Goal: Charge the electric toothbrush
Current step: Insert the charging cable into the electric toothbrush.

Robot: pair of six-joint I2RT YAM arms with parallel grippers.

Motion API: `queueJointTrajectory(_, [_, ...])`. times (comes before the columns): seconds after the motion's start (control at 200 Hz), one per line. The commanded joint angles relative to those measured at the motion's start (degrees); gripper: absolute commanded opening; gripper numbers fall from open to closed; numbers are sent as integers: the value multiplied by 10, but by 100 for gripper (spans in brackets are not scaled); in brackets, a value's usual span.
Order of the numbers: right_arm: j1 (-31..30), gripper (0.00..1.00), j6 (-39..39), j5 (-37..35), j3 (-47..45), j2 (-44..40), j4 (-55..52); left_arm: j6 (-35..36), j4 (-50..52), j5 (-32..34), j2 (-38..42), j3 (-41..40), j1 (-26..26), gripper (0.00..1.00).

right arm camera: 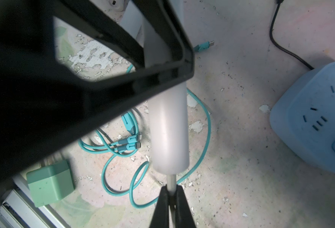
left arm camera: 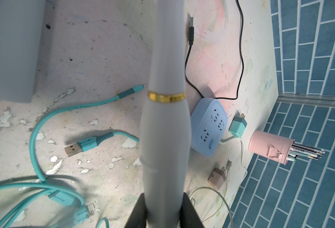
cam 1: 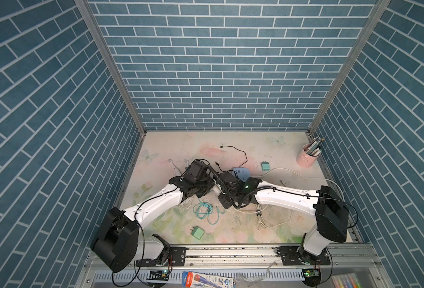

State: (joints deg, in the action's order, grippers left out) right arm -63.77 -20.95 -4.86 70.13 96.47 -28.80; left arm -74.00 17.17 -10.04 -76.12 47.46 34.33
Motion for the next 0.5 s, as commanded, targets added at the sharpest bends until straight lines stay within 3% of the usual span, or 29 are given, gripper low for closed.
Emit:
queueJointTrajectory(0.0, [1, 0, 15, -34, 22, -15, 56, 9, 17, -39, 7, 2, 19, 0])
queueJointTrajectory(0.495, [1, 0, 16, -71, 34, -20, 84, 9, 14, -45, -4, 3, 37, 0])
